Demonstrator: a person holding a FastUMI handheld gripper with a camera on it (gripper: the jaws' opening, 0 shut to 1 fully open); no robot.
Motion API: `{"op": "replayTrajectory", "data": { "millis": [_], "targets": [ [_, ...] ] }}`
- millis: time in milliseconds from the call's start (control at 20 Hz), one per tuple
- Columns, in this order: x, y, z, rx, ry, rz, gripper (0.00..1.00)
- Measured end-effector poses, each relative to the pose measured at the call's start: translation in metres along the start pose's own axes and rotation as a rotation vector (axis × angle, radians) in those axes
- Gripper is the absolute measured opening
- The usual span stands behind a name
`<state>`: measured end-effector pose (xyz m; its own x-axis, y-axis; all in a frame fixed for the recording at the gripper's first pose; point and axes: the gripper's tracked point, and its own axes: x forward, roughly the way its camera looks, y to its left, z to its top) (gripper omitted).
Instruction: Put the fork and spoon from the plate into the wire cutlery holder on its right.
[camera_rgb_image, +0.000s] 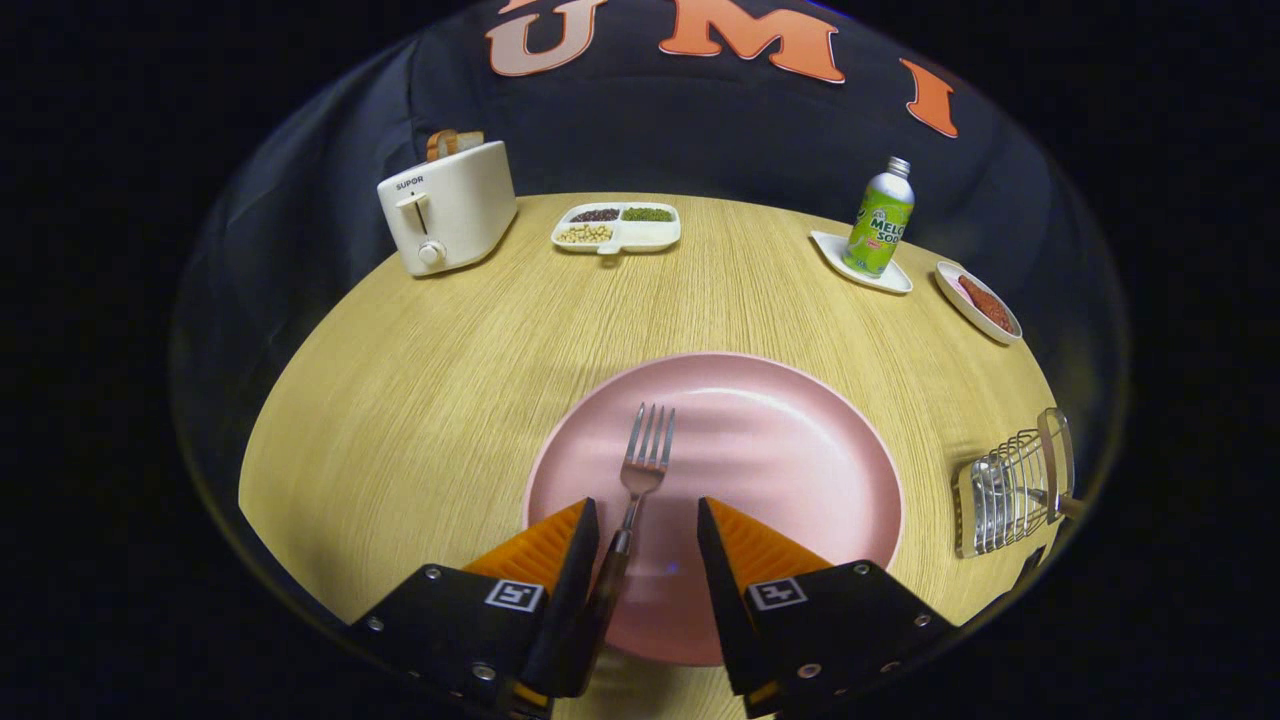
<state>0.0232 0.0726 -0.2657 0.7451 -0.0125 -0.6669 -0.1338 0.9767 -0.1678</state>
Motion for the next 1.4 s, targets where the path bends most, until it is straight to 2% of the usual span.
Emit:
{"op": "replayTrajectory", "data": {
  "millis": [200,400,950,1200,1400],
  "targets": [
    [0.004,0.001,-0.005,0.023,0.020,0.012,0.38],
    [-0.001,-0.004,-0.005,0.065,0.038,0.007,0.07],
    [-0.042,-0.023,0.016,0.082,0.026,0.067,0.04],
    [-0.067,-0.047,0.033,0.080,0.027,0.106,0.05],
    [-0.083,-0.085,0.041,0.076,0.025,0.090,0.05]
  ]
}}
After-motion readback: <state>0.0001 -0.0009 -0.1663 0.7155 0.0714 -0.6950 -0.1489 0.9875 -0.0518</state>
